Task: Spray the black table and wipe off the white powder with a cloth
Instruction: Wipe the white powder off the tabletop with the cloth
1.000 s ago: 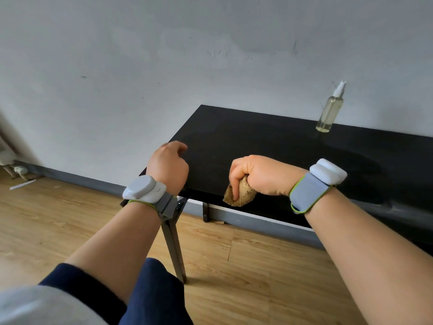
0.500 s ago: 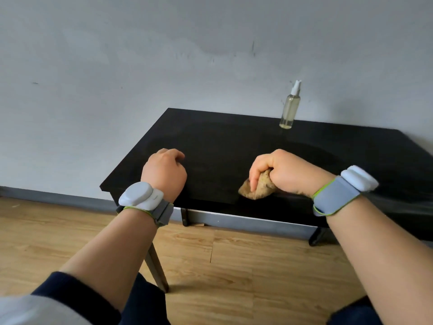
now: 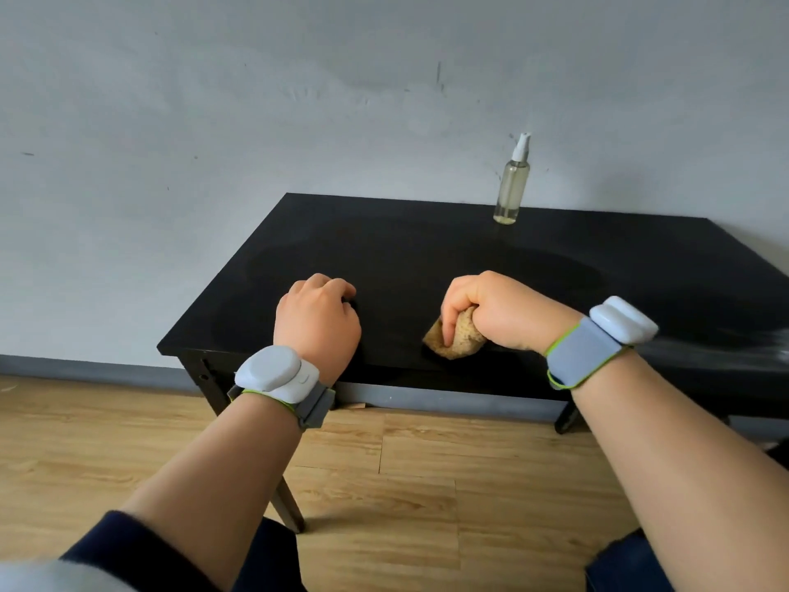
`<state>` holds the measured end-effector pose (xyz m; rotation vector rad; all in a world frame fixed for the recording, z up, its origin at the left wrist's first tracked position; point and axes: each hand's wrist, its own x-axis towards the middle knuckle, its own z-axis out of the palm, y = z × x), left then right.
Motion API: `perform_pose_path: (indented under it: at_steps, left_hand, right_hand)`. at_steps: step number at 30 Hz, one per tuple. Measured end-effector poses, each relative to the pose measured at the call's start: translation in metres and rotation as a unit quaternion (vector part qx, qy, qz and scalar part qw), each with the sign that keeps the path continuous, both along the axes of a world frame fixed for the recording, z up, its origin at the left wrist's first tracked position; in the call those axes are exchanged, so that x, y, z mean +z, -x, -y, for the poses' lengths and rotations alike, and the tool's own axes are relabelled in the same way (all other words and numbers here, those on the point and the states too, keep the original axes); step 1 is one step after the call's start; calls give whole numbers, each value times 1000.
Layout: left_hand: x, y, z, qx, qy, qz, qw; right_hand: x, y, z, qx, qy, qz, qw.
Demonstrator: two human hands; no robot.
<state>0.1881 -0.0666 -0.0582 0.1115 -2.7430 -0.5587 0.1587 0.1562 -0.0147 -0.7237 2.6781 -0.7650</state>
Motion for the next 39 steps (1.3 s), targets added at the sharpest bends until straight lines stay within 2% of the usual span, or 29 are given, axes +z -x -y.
perform_pose_path:
  at_steps: [5, 12, 18, 23, 29, 34, 37, 39]
  left_hand:
    - [2, 2, -23, -43, 4, 10, 999]
    - [1, 2, -35, -46, 19, 18, 999]
    - [3, 7, -47, -48, 27, 18, 998]
    - [-3, 6, -55, -38, 52, -4, 998]
    - [-5, 6, -56, -36, 55, -16, 998]
    - [-4, 6, -56, -33, 62, -14, 997]
    - [-1, 5, -58, -35, 70, 6, 997]
    - [1, 6, -61, -27, 79, 25, 996]
  right_hand:
    - [-3, -16, -29, -19, -7, -5, 1000]
    - [5, -33, -54, -51, -10, -10, 999]
    - [23, -10, -52, -178, 96, -100, 974]
    - [9, 3, -45, -140, -5, -73, 987]
    - [7, -17, -52, -110, -28, -61, 992]
    - [-6, -34, -54, -61, 1, -79, 995]
    - [-12, -41, -67, -80, 58, -61, 993]
    - [-12, -47, -75, -93, 62, -66, 992]
